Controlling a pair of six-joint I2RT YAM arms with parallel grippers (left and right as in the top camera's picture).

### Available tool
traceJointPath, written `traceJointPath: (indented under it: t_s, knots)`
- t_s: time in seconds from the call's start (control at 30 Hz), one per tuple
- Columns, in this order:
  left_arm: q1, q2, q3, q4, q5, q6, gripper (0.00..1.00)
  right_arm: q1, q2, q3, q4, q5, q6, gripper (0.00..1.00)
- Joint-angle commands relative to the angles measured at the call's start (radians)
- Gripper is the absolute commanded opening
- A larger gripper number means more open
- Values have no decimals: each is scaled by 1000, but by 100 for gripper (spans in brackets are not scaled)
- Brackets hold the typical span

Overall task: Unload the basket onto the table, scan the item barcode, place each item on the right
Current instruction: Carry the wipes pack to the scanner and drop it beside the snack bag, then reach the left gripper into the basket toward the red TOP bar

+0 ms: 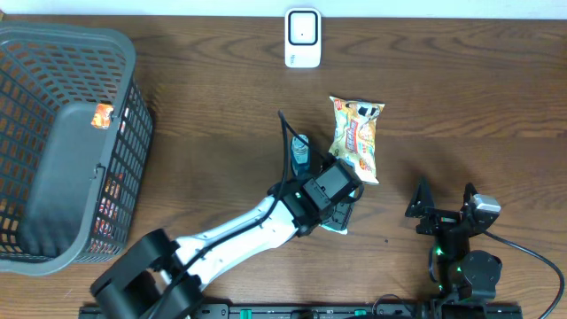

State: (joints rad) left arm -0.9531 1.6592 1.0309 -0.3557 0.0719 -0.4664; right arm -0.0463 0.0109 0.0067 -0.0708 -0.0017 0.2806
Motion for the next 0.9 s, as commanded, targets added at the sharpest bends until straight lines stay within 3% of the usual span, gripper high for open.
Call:
traceJointPath:
  t_s: [0.0, 0.3, 0.57, 0.77, 0.87]
  knots:
    - [-2, -96, 68, -69, 0, 18, 64, 5, -5, -1, -4, 11, -8, 99]
    - [-1, -409, 94, -259, 40, 56, 64, 5, -5, -1, -4, 11, -8, 99]
    - [72, -713, 209, -384, -382, 58, 69, 5, -5, -1, -4, 11, -8, 99]
    - [299, -827, 380, -396, -666, 58, 79, 5, -5, -1, -4, 11, -8, 99]
    - [443, -833, 426, -409, -720, 34, 80, 5, -5, -1, -4, 11, -8, 99]
